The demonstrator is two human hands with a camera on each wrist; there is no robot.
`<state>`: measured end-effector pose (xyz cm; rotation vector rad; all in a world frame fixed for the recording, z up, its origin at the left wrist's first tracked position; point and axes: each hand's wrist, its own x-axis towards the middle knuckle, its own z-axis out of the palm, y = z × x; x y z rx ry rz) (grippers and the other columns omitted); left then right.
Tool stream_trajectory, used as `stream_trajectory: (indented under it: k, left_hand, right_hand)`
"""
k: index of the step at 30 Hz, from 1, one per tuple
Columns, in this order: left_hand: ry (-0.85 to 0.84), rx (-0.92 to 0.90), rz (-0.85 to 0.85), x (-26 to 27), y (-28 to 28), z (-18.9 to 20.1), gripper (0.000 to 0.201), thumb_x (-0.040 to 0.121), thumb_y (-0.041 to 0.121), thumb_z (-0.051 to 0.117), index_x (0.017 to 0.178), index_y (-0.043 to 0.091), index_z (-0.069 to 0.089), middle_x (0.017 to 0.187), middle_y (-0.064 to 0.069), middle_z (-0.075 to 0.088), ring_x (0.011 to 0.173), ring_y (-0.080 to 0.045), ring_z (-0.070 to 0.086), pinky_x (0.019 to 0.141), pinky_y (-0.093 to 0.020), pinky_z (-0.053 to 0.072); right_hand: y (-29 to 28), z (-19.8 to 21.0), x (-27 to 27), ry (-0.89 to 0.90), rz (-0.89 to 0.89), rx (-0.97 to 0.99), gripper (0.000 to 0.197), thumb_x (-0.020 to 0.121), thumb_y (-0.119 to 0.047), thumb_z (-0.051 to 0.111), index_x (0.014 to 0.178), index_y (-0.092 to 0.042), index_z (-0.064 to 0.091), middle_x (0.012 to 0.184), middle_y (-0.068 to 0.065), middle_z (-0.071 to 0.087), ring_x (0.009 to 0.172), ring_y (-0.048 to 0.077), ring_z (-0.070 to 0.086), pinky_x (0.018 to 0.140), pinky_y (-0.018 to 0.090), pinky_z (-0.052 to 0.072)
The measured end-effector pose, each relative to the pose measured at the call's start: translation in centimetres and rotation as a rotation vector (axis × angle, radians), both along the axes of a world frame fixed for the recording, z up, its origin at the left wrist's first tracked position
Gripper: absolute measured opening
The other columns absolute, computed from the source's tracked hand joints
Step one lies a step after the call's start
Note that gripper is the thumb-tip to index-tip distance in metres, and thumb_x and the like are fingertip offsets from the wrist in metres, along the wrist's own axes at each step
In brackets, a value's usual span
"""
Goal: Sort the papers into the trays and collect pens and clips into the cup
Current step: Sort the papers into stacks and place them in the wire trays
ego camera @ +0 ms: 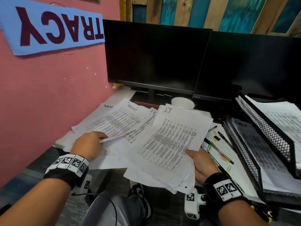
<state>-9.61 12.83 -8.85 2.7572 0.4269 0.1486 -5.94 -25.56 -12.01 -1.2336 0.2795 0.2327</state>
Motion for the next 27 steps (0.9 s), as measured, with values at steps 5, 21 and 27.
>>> stream_trajectory:
  k: [5, 21, 27]
  left_hand:
    - [-0.264, -0.12, 0.006, -0.6, -1.8, 2.4, 0.031, 0.102, 0.016, 0.055, 0.112, 0.035, 0.077, 0.065, 0.006, 0.066, 0.059, -0.02, 0.057, 0.052, -0.029, 0.037]
    - [0.275, -0.412, -0.775, -3.1, -16.8, 2.1, 0.04, 0.102, 0.055, 0.054, 0.142, 0.053, 0.057, 0.141, 0.023, 0.063, 0.121, 0.007, 0.062, 0.111, -0.023, 0.046]
    - [0.073, -0.578, -0.538, -2.1, -13.6, 4.4, 0.068, 0.085, 0.088, 0.044, 0.143, 0.054, 0.052, 0.154, 0.022, 0.05, 0.142, -0.003, 0.046, 0.123, -0.039, 0.035]
  right_hand:
    - [0.0, 0.1, 0.1, 0.029, -0.021, 0.022, 0.038, 0.102, 0.009, 0.049, 0.132, -0.007, 0.067, 0.123, 0.019, 0.076, 0.117, 0.044, 0.07, 0.105, 0.066, 0.05]
    - [0.2, 0.0, 0.2, 0.012, 0.028, -0.096, 0.034, 0.099, 0.002, 0.061, 0.131, -0.009, 0.067, 0.121, 0.02, 0.076, 0.109, 0.044, 0.074, 0.097, 0.07, 0.053]
    - [0.0, 2.2, 0.3, -0.055, 0.086, -0.201, 0.035, 0.097, 0.003, 0.062, 0.127, -0.012, 0.069, 0.124, 0.017, 0.075, 0.11, 0.04, 0.074, 0.098, 0.066, 0.055]
